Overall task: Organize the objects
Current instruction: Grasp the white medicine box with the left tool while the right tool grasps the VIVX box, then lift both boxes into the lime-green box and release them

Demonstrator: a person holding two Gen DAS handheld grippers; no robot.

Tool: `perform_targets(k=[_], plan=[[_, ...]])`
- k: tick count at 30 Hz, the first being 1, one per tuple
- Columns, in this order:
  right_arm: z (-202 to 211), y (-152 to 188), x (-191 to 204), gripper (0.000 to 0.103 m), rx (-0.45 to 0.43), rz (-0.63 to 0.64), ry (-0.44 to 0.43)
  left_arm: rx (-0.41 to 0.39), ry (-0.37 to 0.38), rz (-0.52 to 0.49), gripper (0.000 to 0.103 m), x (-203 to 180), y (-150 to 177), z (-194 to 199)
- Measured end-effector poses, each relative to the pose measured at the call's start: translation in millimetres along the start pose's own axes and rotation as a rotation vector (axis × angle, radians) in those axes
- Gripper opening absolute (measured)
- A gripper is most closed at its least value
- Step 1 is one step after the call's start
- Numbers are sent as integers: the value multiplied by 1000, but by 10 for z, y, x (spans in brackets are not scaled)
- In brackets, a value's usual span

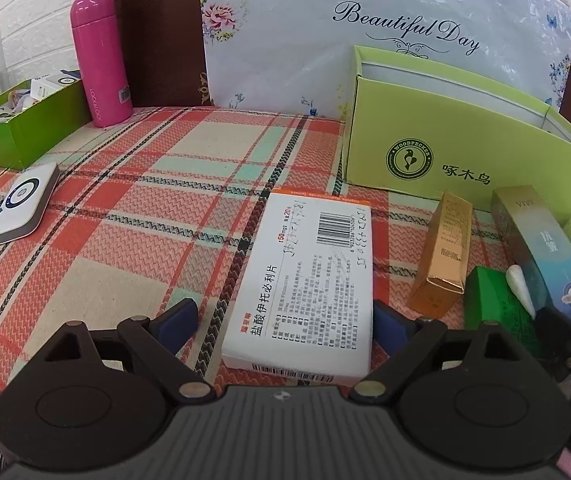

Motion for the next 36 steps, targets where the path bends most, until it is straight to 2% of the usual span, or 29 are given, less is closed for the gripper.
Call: perform_targets(k=[3,11,14,16,21,27,30,36], plan=[[92,29,-54,38,5,-6,-11,-3,2,0,94,10,0,-6],[523,257,-253,38,45,-12,-73,-7,8,-9,92,7,15,7],[644,379,-351,38,91,-34,-100,-5,14,-14,85,-8,21,33],[714,462,-415,38,121,-64,-120,-3,25,-21,74,-29,31,72],[873,605,-548,38,172,-112,-164,19,69,-46,73,-86,191,262],[1066,789,-734,38,205,-115,-207,70,154,-118,73,-246,707,811],[1103,831,-760,40,204,-98,-216,73,128,-131,77,-317,837,932],[1003,726,-753,43,145,-122,-217,91,107,-98,81,-322,734,823]])
Point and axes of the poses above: each gripper's, at about its wrist camera, not at the fingertips, and z roughly against the way its jaws point, x to its left, y to its underside, the point moved 1 cm from there along -z, roughly the way its jaws point, and after that the axes turned 13 degrees about y, right-handed, at the moved point
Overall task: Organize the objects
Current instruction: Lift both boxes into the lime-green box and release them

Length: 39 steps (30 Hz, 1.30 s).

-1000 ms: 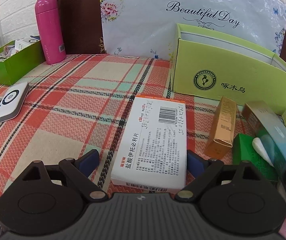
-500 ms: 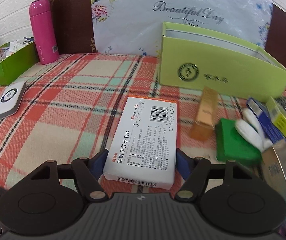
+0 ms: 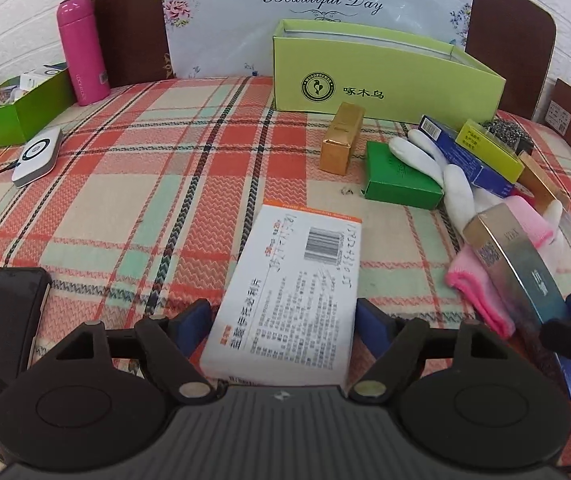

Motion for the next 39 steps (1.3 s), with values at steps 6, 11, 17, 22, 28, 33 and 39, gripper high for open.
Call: perform_targets(k=[6,11,17,22,28,33,39], plan=[[-169,-73,72,43,-10,33,-2,11,-2,-23,81,-28,-31,-52],[-255,-51,79,43,7,34,-22,14,-6,-24,82,-18,-79,-106],[-255,-42,25,40,20,16,-43,24,28,-43,72,-45,-106,-83],[-166,-146,-115,39,20,-42,-98,-20,87,-39,72,-116,-223,57],[-70,-559,-370,39,-64,-90,-106,-129,195,-90,72,-309,-705,253],[-138,-1044,-524,39,-149,-97,-76,-225,269,-120,72,-507,-1245,288],[-530,-1719,-675,39,-235,-102,-5,-281,295,-78,72,-643,-1952,-19]])
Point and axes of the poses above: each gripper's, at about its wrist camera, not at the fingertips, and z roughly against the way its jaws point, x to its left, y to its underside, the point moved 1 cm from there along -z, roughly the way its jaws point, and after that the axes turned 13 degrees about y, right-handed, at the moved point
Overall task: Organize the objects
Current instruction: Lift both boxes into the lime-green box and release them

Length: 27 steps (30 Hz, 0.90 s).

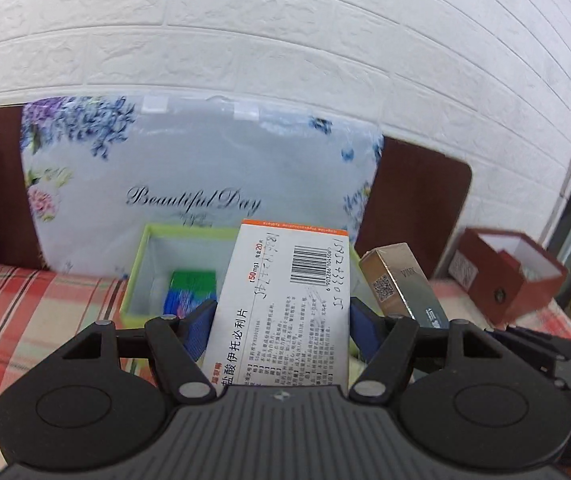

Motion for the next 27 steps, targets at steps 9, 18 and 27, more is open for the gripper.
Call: perform_targets(k=[9,18,27], plan=[[-1064,-297,-99,39,-37,62,117,-35,-66,39,72,412,-309,-868],[-1691,-42,-39,55,18,175,129,12,-173,28,94,641,-131,-1259],[-1347,33,-40,103,-73,172,144,12,-192,7,94,647,-68,-1027]])
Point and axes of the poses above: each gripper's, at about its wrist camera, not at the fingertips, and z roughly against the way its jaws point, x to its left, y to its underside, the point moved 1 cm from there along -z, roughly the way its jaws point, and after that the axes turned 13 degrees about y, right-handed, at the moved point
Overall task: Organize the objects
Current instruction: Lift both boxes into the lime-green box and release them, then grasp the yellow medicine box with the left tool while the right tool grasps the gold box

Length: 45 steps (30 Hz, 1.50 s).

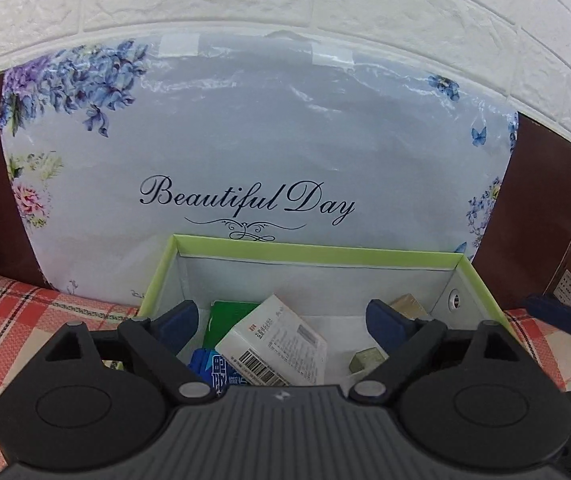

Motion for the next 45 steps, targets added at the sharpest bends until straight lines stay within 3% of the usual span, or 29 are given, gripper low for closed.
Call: perform_targets(k=[5,11,18,25,32,37,39,45], plan=[[472,-82,-109,103,-49,-38,17,60,-101,-12,94,-133,40,364],[1077,66,-219,103,-63,-89,15,48,-137,-31,94,-321,300,847],[1727,455,-297,103,-45,-129,30,89,-80,-23,94,-539,795,1213],[2111,905,-352,103,15,-127,64,127,-3,33,94,-608,1281,1448],[2173,1374,-414,103,125,-128,82,149,57,23,94,-724,1564,1504],[1913,1380,-527,103,151,-137,67,142,89,3,94,-797,1594,1521],[1792,1319,-564,89,143,-138,56,132,98,-1,94,-806,1566,1528],[1392,1178,-486,60,174,-79,3,111,121,-46,94,-906,1432,1426]])
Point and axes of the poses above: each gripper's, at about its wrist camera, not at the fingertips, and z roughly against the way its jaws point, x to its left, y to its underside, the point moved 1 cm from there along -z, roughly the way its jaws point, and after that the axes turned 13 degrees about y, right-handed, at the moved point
